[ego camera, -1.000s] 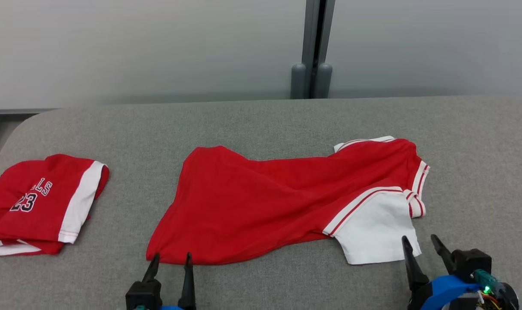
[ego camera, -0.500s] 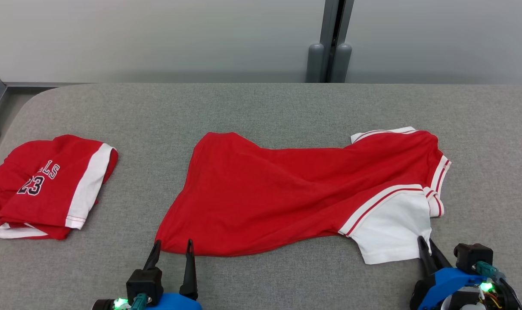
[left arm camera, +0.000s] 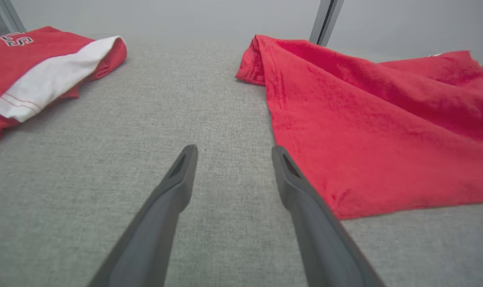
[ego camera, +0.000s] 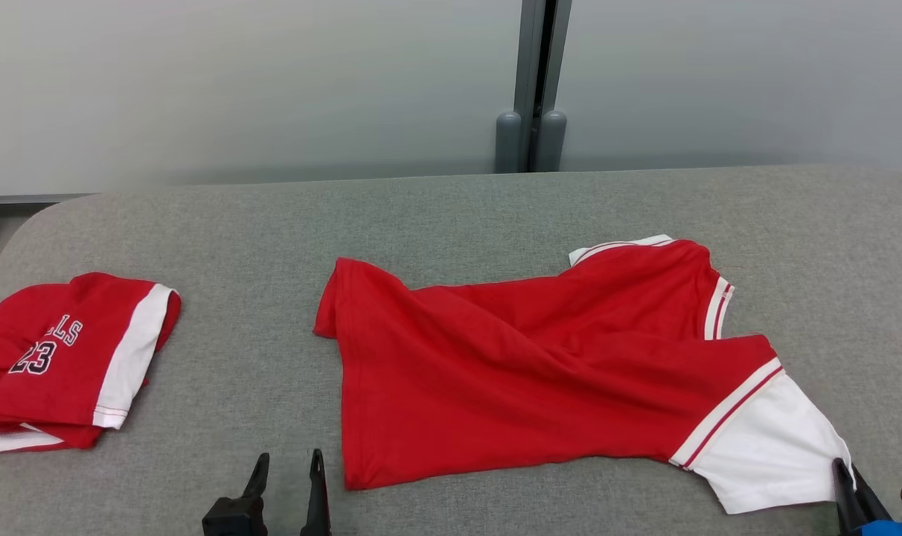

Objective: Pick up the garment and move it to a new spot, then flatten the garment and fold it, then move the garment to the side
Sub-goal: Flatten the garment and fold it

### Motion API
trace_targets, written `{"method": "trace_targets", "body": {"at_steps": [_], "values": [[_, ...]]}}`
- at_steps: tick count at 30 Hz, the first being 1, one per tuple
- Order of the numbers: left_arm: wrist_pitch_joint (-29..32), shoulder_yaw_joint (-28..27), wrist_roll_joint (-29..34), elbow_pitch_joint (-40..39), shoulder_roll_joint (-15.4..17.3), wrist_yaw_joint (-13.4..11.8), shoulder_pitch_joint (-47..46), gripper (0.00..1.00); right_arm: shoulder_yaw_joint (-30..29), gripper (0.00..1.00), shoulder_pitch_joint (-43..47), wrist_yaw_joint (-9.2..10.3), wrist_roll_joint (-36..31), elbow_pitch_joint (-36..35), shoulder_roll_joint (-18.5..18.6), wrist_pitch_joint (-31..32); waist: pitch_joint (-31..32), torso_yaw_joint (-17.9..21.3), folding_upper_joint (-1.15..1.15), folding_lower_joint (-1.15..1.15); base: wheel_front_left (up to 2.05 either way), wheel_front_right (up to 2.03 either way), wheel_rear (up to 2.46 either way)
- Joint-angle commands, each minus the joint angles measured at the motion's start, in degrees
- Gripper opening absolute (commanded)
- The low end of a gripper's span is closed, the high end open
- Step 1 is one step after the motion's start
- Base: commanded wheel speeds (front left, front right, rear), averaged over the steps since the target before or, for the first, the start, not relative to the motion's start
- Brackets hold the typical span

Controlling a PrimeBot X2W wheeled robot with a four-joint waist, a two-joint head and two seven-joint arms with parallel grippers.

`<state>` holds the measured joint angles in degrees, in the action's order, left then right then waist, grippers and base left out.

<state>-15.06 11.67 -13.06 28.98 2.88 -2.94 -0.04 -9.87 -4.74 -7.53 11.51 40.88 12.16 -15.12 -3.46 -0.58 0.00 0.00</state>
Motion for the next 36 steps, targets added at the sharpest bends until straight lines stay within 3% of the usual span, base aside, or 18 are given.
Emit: {"method": "trace_targets", "body": {"at_steps": [1, 9, 15, 21, 22, 24, 25, 32, 36], "values": [[-0.2, 0.6, -0.8, -0.1, 0.0, 0.8, 0.3, 1.00, 0.0, 0.00, 0.9, 0.08, 0.2, -0.7, 0.5, 0.0, 0.1, 0.5, 0.00, 0.00, 0.00, 0.00, 0.00], [-0.2, 5.1, -4.9, 1.5, 0.0, 4.9, -0.7, 1.00, 1.0, 0.00, 0.0, 0.08, 0.4, -2.1, -0.4, 0.0, -0.8, 1.4, 0.00, 0.00, 0.00, 0.00, 0.00], [-0.2, 8.3, -7.6, 5.3, 0.0, 4.8, -2.0, 1.00, 2.3, 0.00, -1.4, 0.06, 0.7, -2.7, -0.3, 0.0, -1.8, 2.1, 0.00, 0.00, 0.00, 0.00, 0.00], [0.0, 11.0, -9.0, 8.6, 0.0, 6.6, -3.9, 1.00, 3.1, 0.00, -2.1, 0.06, 1.2, -3.9, 0.3, 0.0, -2.6, 2.8, 0.00, 0.00, 0.00, 0.00, 0.00], [0.0, 11.3, -9.3, 9.1, -0.1, 6.7, -4.1, 0.93, 3.1, 0.00, -2.1, 0.06, 1.2, -4.0, 0.3, 0.0, -2.7, 2.8, 0.00, 0.00, 0.00, 0.00, 0.00], [0.1, 12.0, -9.8, 10.0, -0.1, 7.0, -4.7, 0.04, 3.3, 0.00, -2.3, 0.06, 1.7, -4.6, 0.2, 0.0, -2.7, 3.0, 0.00, 0.00, 0.00, 0.00, 0.00], [0.1, 12.3, -10.2, 10.2, -0.1, 7.0, -4.8, 0.00, 3.4, 0.00, -2.4, 0.05, 1.9, -4.9, 0.0, 0.0, -2.6, 3.0, 0.00, 0.00, 0.00, 0.00, 0.00], [-0.1, 8.7, -7.9, 4.5, 0.0, 5.1, -4.0, 0.00, 4.9, 0.00, -2.5, 0.04, 6.6, -9.7, -2.1, 0.0, 0.2, 2.6, 0.00, 0.00, 0.00, 0.00, 0.00], [-0.1, 4.7, -5.5, -1.0, 0.0, 5.6, -3.8, 0.00, 4.7, 0.00, -3.1, 0.05, 12.1, -14.9, -2.9, 0.0, 2.5, 2.0, 0.00, 0.00, 0.00, 0.00, 0.00]]}}
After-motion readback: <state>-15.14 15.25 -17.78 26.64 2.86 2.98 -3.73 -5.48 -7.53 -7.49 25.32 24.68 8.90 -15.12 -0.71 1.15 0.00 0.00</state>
